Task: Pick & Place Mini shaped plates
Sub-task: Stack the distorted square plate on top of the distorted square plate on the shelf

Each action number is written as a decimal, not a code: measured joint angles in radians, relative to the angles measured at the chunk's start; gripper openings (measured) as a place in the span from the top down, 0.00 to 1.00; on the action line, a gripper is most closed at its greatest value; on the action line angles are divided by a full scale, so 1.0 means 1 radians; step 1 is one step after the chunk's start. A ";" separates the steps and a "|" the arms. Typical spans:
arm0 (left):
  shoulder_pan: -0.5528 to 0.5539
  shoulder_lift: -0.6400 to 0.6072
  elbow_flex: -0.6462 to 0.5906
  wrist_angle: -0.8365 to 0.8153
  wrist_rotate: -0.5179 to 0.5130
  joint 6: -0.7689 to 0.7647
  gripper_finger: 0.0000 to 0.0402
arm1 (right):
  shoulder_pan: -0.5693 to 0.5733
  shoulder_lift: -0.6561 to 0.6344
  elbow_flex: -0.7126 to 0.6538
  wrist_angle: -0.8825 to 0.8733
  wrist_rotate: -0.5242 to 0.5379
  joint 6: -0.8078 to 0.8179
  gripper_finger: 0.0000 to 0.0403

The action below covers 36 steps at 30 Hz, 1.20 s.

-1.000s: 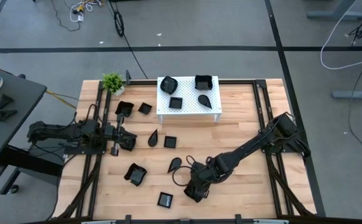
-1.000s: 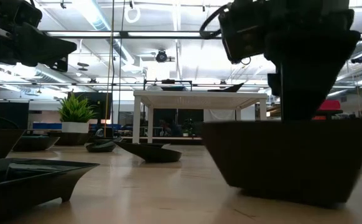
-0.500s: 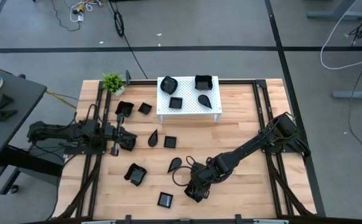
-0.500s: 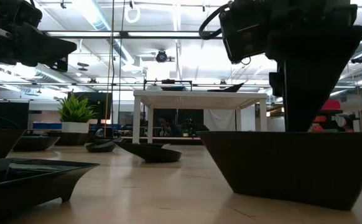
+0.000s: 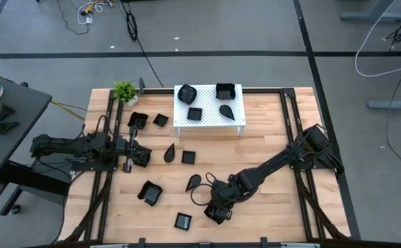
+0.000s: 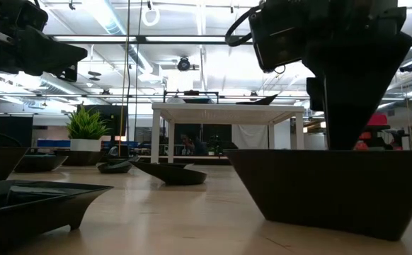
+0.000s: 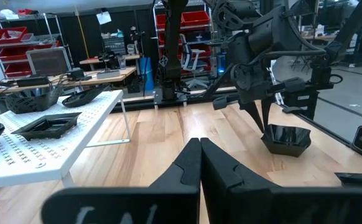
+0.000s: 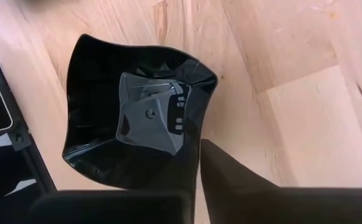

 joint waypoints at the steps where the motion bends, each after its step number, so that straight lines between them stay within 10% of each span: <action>1: 0.000 0.000 0.000 0.000 0.000 0.000 0.99 | 0.000 0.000 0.000 0.000 0.000 -0.004 0.96; 36: 0.000 0.000 0.000 0.000 0.000 0.000 0.99 | -0.082 -0.061 0.000 -0.004 0.001 -0.017 1.00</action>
